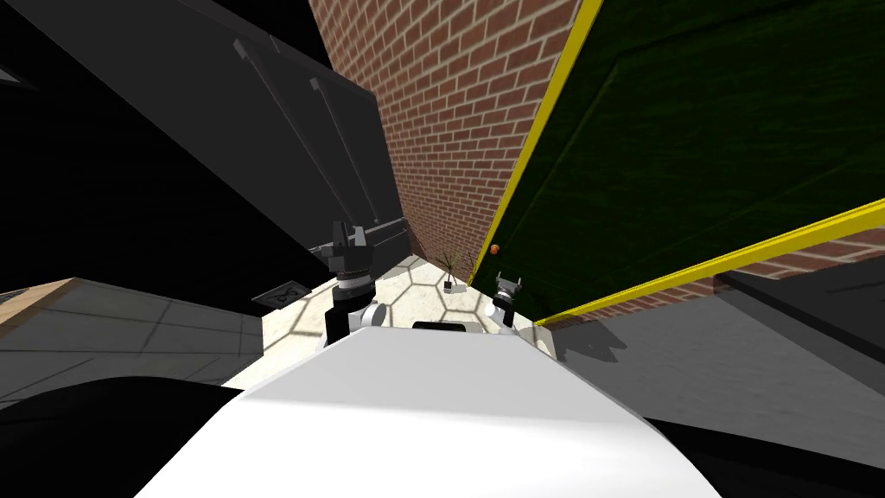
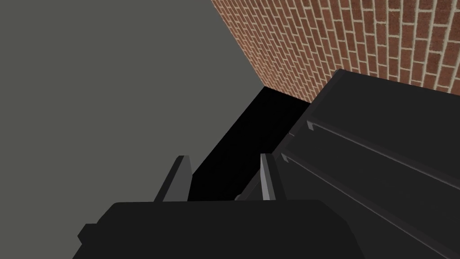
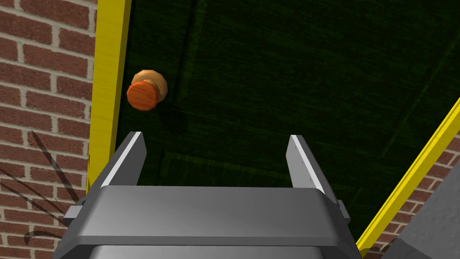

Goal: Pull the door open

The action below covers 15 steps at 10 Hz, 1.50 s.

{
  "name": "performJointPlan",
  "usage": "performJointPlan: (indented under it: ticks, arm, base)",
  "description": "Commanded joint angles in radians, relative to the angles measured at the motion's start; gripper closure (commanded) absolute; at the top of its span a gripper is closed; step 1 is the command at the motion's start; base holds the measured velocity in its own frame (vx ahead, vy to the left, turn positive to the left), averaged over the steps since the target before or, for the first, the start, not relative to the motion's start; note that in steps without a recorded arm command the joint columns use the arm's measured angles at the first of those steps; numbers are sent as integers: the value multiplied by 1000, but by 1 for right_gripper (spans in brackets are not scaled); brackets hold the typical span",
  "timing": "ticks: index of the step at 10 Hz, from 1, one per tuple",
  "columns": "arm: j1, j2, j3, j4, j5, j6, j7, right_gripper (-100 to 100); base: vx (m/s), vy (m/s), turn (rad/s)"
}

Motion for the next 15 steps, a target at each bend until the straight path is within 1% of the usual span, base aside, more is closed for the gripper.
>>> performJointPlan:
  ticks: [1, 4, 5, 9, 10, 13, 14, 15]
  arm:
    - [-14, -4, 0, 49, -16, -16, -28, -100]
    - [-47, -8, -3, 136, -56, -41, -82, -100]
    - [-47, -8, -3, 139, -56, -41, -82, -100]
    - [-88, -13, -7, 250, -104, -71, -148, -100]
    - [-88, -13, -7, 250, -104, -71, -148, -100]
    - [-114, -16, -10, 322, -136, -91, -190, -100]
    - [-114, -16, -10, 322, -136, -91, -190, -100]
    - [-122, -17, -11, 343, -145, -97, -203, -100]
  base:
    - [51, -24, 115]
    - [78, -53, 161]
    - [60, -27, 47]
    - [71, -47, 133]
    - [50, -40, 33]
    - [63, -36, 112]
    - [50, -35, 41]
    - [44, -26, 66]
